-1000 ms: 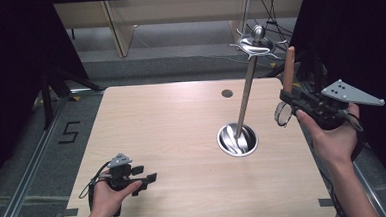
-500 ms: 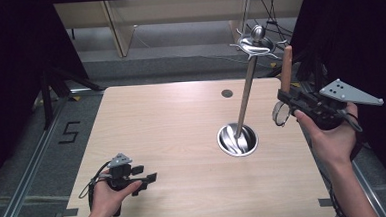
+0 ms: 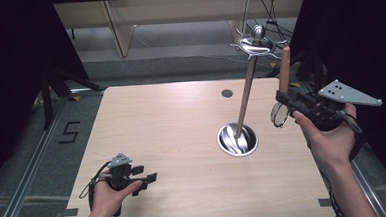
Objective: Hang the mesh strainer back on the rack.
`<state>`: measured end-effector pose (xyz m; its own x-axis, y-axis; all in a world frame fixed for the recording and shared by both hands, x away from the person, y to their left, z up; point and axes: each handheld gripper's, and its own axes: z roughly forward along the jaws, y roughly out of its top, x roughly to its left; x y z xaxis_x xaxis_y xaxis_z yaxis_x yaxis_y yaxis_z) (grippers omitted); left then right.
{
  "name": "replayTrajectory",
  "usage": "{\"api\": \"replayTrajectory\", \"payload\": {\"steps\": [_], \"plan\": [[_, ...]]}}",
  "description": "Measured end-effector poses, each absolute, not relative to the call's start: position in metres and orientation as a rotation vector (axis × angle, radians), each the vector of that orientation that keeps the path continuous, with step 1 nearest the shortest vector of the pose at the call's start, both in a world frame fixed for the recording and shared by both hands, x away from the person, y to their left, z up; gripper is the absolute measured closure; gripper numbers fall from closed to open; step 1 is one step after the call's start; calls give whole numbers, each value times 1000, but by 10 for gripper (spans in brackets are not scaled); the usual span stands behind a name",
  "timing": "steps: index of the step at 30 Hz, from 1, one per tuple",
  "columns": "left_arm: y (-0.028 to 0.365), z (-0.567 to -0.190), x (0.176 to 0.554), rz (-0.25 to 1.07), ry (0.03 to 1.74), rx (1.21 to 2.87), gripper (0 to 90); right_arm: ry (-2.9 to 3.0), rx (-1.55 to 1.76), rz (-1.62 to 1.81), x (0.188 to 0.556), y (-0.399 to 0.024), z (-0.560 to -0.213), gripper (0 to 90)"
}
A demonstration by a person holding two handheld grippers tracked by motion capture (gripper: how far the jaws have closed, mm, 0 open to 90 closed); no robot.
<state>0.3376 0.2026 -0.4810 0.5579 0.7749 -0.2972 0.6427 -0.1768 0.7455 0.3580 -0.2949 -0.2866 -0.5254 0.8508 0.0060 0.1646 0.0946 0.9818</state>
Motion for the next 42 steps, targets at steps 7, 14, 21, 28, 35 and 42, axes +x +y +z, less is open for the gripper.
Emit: {"api": "replayTrajectory", "payload": {"steps": [7,14,21,28,35,42], "plan": [[203,-481,338,184,1145,1917,339,1784,982,1473,358,-291,-287,699],[203,-481,338,181,1145,1915,339,1791,998,1482,361,-289,-290,698],[201,-481,337,179,1152,1887,339,1795,1004,1492,365,-283,-290,698],[201,-481,337,176,1147,1888,339,1769,1012,1485,368,-276,-289,698],[202,-480,337,181,1147,1894,339,1765,1053,1478,369,-270,-291,698],[202,-480,337,179,1142,1894,339,1766,1049,1455,374,-268,-293,698]]}}
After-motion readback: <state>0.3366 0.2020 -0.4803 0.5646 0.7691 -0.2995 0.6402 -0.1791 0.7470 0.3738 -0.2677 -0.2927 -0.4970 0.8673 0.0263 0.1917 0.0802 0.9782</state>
